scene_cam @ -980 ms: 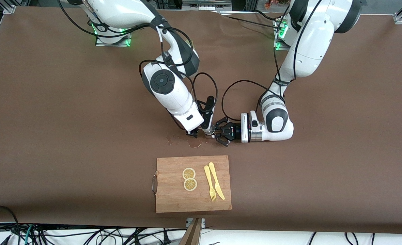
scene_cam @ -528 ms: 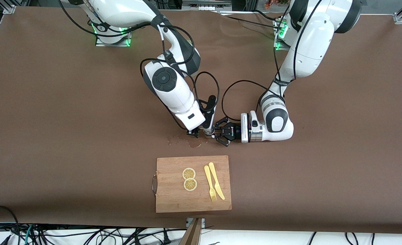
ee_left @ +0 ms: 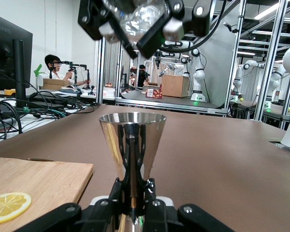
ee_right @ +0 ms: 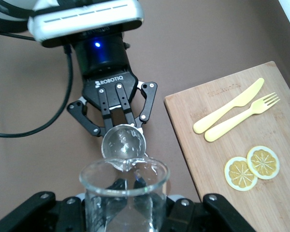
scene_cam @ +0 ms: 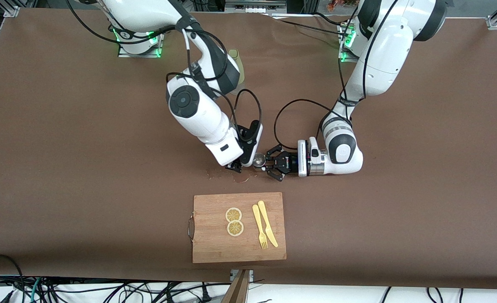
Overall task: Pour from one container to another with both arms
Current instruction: 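Lower the glass with the right gripper while the left gripper lowers the jigger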
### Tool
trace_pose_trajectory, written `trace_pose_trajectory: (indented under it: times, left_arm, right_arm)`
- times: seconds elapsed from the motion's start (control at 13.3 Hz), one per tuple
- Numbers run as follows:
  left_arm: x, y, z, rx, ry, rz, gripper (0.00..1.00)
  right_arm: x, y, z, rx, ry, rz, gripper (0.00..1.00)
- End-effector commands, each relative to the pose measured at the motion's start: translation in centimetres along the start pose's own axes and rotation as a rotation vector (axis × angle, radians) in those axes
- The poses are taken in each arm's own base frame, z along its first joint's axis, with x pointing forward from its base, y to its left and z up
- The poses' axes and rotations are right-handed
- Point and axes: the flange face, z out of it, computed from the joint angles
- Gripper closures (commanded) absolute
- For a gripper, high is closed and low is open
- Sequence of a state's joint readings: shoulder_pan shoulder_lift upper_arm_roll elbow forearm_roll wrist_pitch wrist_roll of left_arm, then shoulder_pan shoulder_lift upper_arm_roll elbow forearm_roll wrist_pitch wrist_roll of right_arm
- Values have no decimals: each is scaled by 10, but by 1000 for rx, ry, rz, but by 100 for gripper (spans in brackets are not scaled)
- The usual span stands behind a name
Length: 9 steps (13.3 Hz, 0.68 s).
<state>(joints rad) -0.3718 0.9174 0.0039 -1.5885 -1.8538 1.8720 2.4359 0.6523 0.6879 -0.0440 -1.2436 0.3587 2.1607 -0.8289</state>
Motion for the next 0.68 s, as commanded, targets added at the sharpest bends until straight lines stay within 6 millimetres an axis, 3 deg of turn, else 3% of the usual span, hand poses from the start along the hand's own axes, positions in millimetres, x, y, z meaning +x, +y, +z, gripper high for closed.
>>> trace_pose_trajectory:
  times: [0.0,0.38,0.6]
  left_arm:
    - [6,-8,1,37,13,55,100]
    - [14,-25,-48,66,39,109,100]
    - [22,-35,-98,16,-1,148,100]
  right_arm:
    - [-21,10,-21,106,40,-31,98]
    - [-98,71,-63,290,196,-109,98]
    - [-156,102,-75,388,269,-182,98]
